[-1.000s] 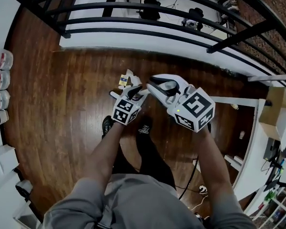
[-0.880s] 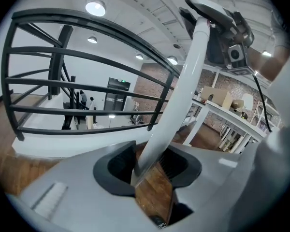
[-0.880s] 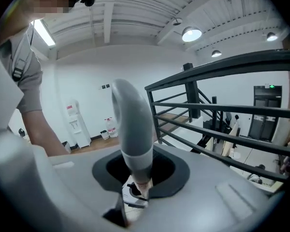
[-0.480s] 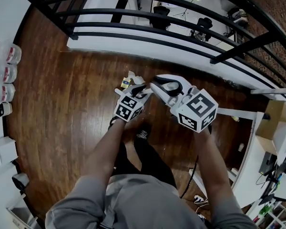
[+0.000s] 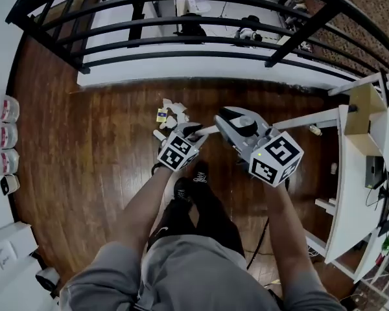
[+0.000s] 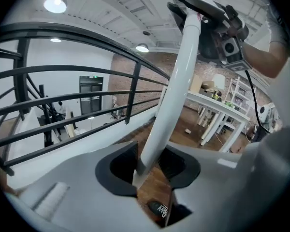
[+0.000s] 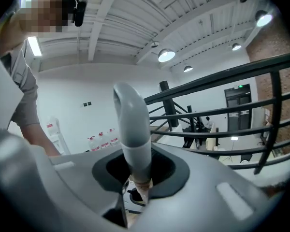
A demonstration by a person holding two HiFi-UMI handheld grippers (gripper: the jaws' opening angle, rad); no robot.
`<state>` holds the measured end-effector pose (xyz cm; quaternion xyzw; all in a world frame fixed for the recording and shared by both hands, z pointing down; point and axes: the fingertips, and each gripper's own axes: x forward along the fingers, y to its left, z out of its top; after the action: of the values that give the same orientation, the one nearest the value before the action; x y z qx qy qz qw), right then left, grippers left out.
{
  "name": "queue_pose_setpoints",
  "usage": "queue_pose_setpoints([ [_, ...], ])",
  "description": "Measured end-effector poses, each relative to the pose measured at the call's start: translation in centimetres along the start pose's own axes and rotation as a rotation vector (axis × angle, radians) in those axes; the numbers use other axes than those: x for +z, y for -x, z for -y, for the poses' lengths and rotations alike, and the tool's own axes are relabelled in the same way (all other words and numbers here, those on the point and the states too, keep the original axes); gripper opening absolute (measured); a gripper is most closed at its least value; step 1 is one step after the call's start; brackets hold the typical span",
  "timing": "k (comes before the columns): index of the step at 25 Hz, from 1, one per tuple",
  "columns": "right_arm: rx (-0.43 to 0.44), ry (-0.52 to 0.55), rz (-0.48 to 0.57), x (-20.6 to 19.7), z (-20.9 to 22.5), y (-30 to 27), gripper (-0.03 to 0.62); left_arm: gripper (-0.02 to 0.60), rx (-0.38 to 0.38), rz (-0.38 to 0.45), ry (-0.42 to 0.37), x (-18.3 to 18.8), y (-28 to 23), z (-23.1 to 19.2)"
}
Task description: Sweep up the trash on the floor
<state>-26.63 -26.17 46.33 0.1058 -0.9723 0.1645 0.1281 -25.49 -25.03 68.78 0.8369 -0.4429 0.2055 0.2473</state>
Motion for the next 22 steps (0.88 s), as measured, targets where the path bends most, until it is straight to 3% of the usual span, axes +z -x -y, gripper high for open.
queue_pose_setpoints([
  [5,-0.161,-0.035,0.031,-1.7,-0.6,6.7,0.060,0.115,-0.149,-0.037,-0.091,-0.2,-1.6,7.1],
  [12,-0.395,-0.092,0.101,-6.2,3.4,22.8,0.060,0.116,-0.356,-0.074,-0.205,0.8,-10.5,22.0],
  [22,-0.584,-0.131,0.135,-10.4,9.2,41.7,0.060,0.118,-0.540,-0.133,-0.285,3.3,-21.9,39.5],
])
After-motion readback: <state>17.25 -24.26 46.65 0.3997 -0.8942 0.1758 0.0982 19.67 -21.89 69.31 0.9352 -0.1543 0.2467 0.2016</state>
